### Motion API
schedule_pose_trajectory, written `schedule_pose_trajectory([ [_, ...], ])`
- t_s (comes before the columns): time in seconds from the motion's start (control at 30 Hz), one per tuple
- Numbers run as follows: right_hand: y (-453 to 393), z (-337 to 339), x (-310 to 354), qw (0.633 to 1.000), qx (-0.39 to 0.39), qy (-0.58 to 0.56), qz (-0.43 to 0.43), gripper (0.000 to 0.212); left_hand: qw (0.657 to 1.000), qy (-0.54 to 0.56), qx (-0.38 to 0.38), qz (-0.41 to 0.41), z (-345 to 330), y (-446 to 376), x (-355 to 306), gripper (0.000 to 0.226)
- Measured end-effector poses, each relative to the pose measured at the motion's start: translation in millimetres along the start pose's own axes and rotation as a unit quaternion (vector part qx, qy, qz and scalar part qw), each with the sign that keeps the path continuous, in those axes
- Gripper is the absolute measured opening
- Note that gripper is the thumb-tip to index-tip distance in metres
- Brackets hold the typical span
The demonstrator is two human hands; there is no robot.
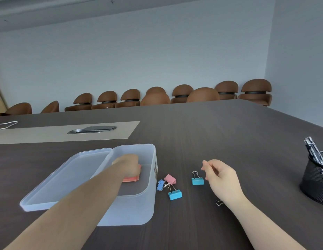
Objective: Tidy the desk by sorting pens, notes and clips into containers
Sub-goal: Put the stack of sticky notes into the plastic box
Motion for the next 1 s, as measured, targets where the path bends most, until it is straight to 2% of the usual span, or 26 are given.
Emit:
schedule_pose_trajectory([
  [0.23, 1, 0, -4, 1.000, -0.006, 0.001, -0.010, 0.032, 1.000, 0.000, -0.022, 0.018, 22, 7, -9, 0.026],
  [0.4, 4, 1, 1, 0.999, -0.021, 0.032, 0.016, 0.032, 0.997, -0.005, -0.075, 0.023, 52, 24, -23, 0.025],
  [0.67, 7, 12, 20, 0.994, 0.048, 0.092, 0.028, 0.030, 0.991, 0.009, -0.130, 0.001, 90, 56, -52, 0.022],
  [1.0, 18, 26, 30, 0.993, 0.054, 0.098, 0.047, 0.036, 0.990, -0.005, -0.132, -0.046, 103, 98, -88, 0.024],
])
Point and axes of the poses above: each hand's wrist, its own y-axis away from the middle knuckle, its own z-axis out of the back of the hand, x = y × z, the point moved 1 cm from there along -y, towards the middle knuckle, and after that the axes turned 1 degree about y, right-handed, at the moved point
